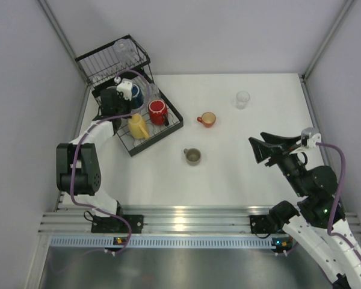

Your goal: Load the cups into the dish rack

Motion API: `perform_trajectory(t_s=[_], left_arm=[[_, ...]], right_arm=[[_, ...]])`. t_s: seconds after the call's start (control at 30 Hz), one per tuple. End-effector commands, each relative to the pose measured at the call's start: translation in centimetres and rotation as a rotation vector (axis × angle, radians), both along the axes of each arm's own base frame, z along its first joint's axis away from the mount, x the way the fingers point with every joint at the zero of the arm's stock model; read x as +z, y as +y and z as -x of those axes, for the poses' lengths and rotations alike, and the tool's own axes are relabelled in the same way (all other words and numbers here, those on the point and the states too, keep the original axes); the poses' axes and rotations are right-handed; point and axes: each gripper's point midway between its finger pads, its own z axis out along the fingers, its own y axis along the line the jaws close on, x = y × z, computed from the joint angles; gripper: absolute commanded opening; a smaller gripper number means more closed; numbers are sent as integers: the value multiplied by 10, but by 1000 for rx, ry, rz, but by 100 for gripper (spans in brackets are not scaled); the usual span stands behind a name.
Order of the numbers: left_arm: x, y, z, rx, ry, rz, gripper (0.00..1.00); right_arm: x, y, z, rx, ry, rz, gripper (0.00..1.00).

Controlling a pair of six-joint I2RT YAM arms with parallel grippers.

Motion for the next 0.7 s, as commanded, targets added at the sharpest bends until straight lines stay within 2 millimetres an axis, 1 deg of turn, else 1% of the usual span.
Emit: perform_trajectory(t_s=[0.0, 0.13, 0.2, 0.27, 0.3, 0.33, 0.37, 0.4, 0.67], left_arm=[[27, -4, -10, -44, -119, -5, 4], [25, -3, -8, -40, -116, -4, 4], [27, -2, -8, -35, -119, -7, 4], [31, -5, -7, -49, -126, 1, 4], [31, 7, -8, -26, -126, 3, 7], [32, 9, -9, -30, -126, -2, 9], [27, 7, -8, -40, -105, 1, 11], [28, 7, -8, -43, -103, 4, 13], [17, 3, -2, -56, -78, 20, 16]], right_arm=[[6, 1, -1, -6, -37, 3, 56], [6, 0, -1, -6, -37, 4, 56], [6, 1, -1, -2, -41, 3, 56], [7, 1, 0, -2, -42, 2, 56], [7, 1, 0, -2, -43, 4, 56], [8, 0, 0, -2, -46, 4, 56], [9, 0, 1, -3, -47, 5, 56], [9, 0, 1, -5, -49, 5, 56], [11, 0, 2, -1, -55, 6, 56]])
